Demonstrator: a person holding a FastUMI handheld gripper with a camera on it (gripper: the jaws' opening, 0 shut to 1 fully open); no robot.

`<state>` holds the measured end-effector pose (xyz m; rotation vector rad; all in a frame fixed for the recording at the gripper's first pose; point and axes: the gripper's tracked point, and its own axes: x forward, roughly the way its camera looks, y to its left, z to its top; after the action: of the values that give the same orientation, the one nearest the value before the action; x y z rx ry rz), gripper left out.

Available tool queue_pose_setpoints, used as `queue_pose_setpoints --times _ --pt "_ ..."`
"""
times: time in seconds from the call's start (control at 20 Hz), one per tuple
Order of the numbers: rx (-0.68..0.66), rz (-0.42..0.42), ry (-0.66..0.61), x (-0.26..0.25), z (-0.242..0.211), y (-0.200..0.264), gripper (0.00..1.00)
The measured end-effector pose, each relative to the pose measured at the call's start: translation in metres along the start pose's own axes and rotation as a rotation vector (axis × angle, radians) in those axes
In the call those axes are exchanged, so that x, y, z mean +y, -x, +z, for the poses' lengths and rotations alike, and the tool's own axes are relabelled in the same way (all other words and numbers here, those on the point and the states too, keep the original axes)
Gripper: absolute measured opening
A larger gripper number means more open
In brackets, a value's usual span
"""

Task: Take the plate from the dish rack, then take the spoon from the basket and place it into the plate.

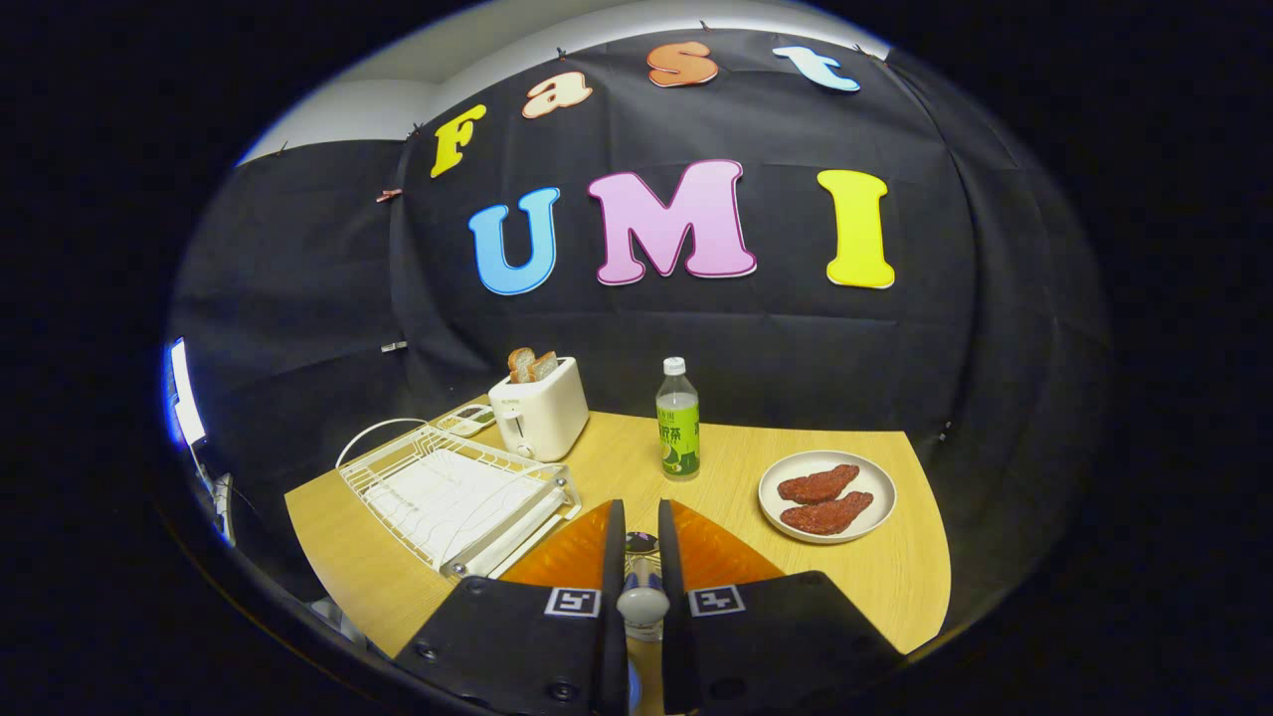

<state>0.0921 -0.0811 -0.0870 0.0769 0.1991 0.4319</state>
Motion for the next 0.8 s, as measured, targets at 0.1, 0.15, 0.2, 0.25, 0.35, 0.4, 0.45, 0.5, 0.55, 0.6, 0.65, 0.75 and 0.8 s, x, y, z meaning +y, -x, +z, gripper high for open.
queue_pose_setpoints --times 0.1,0.15,0.2,0.25,0.35,0.4,0.45,0.5,0.55,0.6,0.65,0.75,0.8 --pt "-0.013 0.002 -0.02 0.0 0.008 0.009 0.17" --pt "-0.015 0.008 -0.042 0.004 0.011 0.014 0.17" --pt "-0.011 0.016 -0.056 0.007 0.011 0.019 0.17" --pt "-0.007 0.026 -0.058 0.01 0.011 0.024 0.17" --pt "-0.007 0.043 -0.035 0.014 0.012 0.035 0.17" --pt "-0.007 0.056 -0.028 0.023 0.007 0.037 0.17" --pt "-0.002 0.074 -0.028 0.031 0.002 0.041 0.17" --pt "0.006 0.095 -0.034 0.04 -0.003 0.045 0.17" --pt "0.012 0.115 -0.035 0.048 -0.008 0.049 0.17" --pt "0.012 0.126 -0.026 0.055 -0.013 0.052 0.17" --pt "0.01 0.131 -0.013 0.058 -0.02 0.053 0.17" --pt "0.045 0.158 -0.012 0.071 -0.042 0.055 0.17" --pt "0.058 0.179 -0.02 0.079 -0.05 0.056 0.17"
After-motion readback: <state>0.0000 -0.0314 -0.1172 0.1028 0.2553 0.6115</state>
